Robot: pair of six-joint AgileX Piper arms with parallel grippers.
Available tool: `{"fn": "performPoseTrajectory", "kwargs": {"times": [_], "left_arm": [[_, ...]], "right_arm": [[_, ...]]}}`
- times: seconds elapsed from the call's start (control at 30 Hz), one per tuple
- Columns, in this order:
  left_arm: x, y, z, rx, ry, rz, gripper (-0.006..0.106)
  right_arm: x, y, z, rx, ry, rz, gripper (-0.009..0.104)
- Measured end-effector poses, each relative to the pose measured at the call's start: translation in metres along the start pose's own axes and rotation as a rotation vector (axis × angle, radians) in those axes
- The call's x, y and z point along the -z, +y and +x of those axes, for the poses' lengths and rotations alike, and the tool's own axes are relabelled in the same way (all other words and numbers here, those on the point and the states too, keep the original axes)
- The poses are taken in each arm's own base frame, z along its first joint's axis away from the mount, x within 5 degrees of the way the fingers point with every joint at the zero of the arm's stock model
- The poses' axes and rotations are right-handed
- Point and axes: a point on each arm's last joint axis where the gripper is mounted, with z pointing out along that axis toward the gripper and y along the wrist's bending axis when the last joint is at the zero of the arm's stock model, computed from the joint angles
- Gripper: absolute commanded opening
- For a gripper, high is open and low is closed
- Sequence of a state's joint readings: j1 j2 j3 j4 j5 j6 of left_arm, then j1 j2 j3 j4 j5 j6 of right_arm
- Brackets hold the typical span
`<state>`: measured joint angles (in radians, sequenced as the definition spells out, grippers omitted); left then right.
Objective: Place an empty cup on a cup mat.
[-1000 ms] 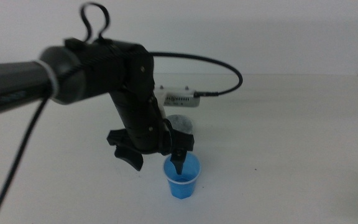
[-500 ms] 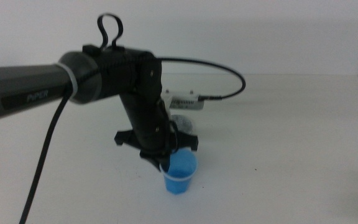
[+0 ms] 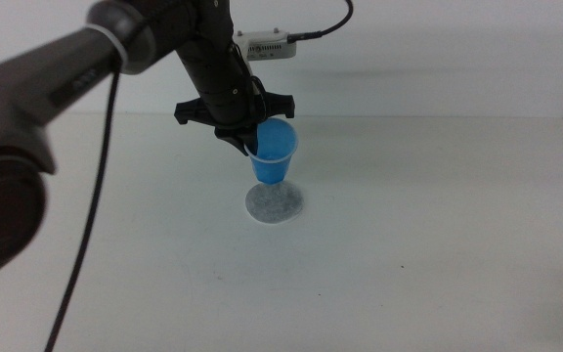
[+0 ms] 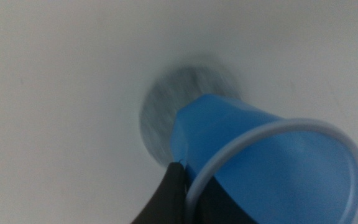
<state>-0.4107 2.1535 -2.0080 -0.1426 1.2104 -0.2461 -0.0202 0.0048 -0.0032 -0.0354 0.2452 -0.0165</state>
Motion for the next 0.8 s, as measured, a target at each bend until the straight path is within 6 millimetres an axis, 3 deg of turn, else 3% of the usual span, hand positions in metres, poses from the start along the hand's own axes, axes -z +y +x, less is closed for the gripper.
{"fn": "performPoseTrajectory", "kwargs": {"times": [0.23, 0.57, 0.7, 0.8], "left_arm": [[-0.037, 0.008, -0.010, 0.033, 0.055, 0.026, -0.002], [-0.057, 0.009, -0.009, 0.046, 0.100, 0.035, 0.002], [-0.062, 0.011, -0.008, 0.043, 0.107, 0.019, 0.023], [-0.062, 0.013, -0.009, 0.028, 0.102, -0.002, 0.051]], "right_arm": [[0.000, 0.000, 0.000, 0.000, 0.000, 0.000, 0.093], [0.000, 0.000, 0.000, 0.000, 0.000, 0.000, 0.093], [0.000, 0.000, 0.000, 0.000, 0.000, 0.000, 0.093], [0.000, 0.000, 0.000, 0.000, 0.000, 0.000, 0.093]]}}
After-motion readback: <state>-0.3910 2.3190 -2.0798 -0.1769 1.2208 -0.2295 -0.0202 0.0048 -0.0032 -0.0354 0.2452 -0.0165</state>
